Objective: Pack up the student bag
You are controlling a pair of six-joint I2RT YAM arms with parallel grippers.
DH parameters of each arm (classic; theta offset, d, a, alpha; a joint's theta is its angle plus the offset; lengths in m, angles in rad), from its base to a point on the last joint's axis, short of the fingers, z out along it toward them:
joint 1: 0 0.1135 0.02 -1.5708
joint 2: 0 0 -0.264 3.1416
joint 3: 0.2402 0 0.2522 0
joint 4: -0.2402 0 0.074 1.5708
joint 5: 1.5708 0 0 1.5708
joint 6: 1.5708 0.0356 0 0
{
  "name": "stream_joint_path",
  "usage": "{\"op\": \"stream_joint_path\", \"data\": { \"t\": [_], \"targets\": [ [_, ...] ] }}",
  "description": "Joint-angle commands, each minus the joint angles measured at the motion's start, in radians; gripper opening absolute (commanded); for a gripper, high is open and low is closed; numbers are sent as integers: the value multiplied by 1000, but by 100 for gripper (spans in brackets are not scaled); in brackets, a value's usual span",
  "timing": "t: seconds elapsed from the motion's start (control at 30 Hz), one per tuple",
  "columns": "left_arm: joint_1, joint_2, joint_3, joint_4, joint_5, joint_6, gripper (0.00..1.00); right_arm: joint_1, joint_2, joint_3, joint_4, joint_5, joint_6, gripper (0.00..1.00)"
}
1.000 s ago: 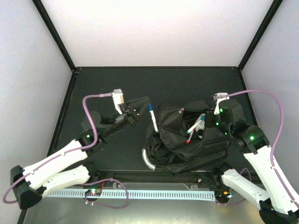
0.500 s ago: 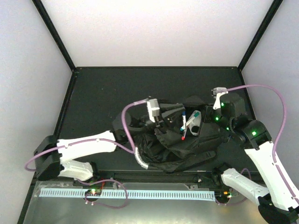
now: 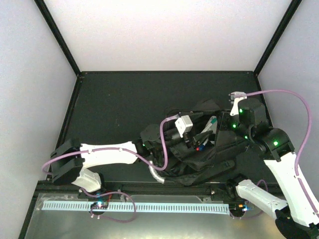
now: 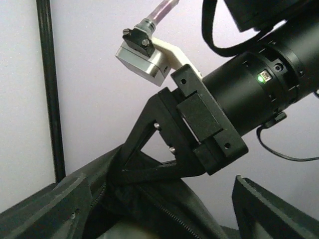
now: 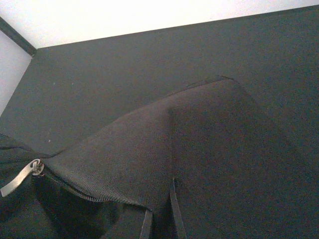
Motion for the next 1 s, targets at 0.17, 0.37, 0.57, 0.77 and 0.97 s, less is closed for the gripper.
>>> {"op": "stream_joint_path", "data": {
  "t": [0.17,0.37,0.57,0.77,0.97],
  "targets": [
    [-7,-185,162,-450,-182,-26,97,-1,-26,43,158,46,10,7],
    [17,-319,298,-980,-243,-195,99,-1,-24,18,168,60,-9,7],
    [98,-440,248,-1293,-63,-447,92,-1,-22,-4,178,66,-29,7],
    [137,-540,99,-1256,118,-674,66,-1,-8,-13,185,69,-33,7],
    [151,-544,-25,-1168,221,-810,59,-2,-5,-49,220,52,-20,7]
  ]
}}
